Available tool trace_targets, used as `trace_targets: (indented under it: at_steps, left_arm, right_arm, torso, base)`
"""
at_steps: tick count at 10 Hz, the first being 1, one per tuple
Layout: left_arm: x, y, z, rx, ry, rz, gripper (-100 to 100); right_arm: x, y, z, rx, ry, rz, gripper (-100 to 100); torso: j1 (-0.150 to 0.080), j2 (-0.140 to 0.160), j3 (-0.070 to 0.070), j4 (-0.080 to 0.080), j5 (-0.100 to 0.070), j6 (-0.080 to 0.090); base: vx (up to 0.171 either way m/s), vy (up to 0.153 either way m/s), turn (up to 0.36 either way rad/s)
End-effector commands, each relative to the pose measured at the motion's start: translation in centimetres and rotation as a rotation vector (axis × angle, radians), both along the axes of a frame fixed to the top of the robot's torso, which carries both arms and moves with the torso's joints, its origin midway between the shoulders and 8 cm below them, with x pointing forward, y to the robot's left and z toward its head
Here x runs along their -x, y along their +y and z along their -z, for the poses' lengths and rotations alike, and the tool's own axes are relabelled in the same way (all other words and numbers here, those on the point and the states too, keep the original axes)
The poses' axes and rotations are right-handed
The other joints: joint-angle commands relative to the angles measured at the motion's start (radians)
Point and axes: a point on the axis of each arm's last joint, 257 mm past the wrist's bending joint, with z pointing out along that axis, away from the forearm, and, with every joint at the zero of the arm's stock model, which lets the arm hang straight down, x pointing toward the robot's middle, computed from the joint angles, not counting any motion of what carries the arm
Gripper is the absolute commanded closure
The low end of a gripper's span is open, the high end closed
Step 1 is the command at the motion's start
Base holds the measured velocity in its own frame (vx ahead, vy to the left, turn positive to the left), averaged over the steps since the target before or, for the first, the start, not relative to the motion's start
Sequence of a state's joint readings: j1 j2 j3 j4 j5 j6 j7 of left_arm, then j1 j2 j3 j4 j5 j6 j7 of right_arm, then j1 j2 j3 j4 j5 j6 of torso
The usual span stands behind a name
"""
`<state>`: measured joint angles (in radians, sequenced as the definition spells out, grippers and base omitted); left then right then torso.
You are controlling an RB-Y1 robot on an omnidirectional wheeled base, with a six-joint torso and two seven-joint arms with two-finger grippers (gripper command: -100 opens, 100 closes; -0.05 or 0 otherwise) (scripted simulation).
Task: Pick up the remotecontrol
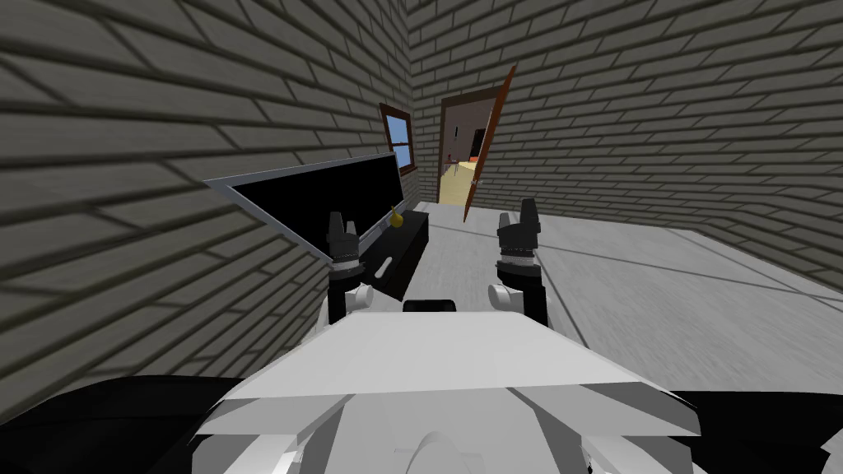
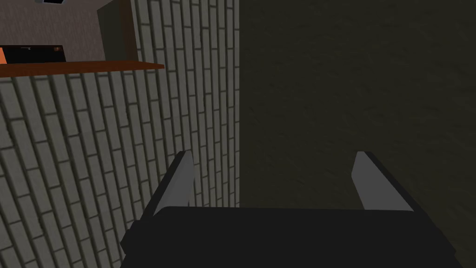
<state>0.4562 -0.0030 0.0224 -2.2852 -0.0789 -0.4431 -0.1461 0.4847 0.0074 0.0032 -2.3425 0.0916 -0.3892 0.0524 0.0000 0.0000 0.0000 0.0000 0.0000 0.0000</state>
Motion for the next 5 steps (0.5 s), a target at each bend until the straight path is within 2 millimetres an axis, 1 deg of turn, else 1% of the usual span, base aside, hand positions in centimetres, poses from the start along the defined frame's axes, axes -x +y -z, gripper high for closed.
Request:
trace_targets:
  at_steps: [1, 3, 5]
  left_arm:
    - [-0.8, 0.2, 0.7, -0.013, 0.030, 0.019, -100]
    - [-1.9, 0.7, 1.9, -0.010, 0.073, 0.035, -100]
    - [-3.3, 1.7, 3.5, 0.009, 0.130, 0.047, -100]
  right_arm:
    - [0.0, 0.0, 0.0, 0.000, 0.000, 0.000, 0]
    - [0.0, 0.0, 0.0, 0.000, 0.000, 0.000, 0]
    - [0.0, 0.0, 0.0, 0.000, 0.000, 0.000, 0]
  torso:
    - [0.000, 0.000, 0.000, 0.000, 0.000, 0.000]
    - [-0.002, 0.000, 0.000, 0.000, 0.000, 0.000]
    - [-0.002, -0.001, 0.000, 0.000, -0.001, 0.000]
  base:
    - [-0.001, -0.017, -0.013]
    - [0.007, -0.037, -0.010]
    - [0.008, -0.044, -0.011]
